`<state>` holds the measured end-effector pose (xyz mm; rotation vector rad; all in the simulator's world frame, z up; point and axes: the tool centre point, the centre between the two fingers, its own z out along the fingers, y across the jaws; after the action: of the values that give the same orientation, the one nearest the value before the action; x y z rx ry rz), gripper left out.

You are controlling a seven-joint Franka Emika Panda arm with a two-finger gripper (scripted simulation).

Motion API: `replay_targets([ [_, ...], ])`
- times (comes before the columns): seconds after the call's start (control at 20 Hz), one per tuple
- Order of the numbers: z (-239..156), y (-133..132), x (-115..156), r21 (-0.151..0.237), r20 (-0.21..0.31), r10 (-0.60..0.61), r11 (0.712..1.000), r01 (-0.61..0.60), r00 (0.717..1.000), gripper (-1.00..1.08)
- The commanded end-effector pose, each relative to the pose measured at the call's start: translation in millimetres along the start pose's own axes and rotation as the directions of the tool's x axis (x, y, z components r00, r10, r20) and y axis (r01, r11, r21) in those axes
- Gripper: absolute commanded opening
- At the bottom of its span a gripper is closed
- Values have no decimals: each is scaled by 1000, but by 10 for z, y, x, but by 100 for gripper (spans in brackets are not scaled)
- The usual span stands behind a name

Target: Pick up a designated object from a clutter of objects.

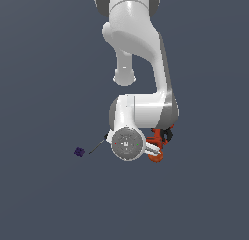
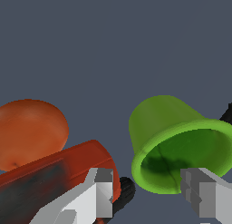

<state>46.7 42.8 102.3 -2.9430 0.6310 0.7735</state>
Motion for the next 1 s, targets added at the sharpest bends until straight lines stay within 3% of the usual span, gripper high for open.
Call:
replay_targets([
  [0.0, 12, -1, -2, 0, 0, 0, 1000, 0, 1000, 28],
  [0.6, 321, 4, -9, -2, 5, 3, 1000, -3, 1000, 28],
  [0.65, 321, 4, -9, -2, 5, 3, 1000, -3, 1000, -100],
  [0.95, 321, 4, -9, -2, 5, 3, 1000, -3, 1000, -100],
])
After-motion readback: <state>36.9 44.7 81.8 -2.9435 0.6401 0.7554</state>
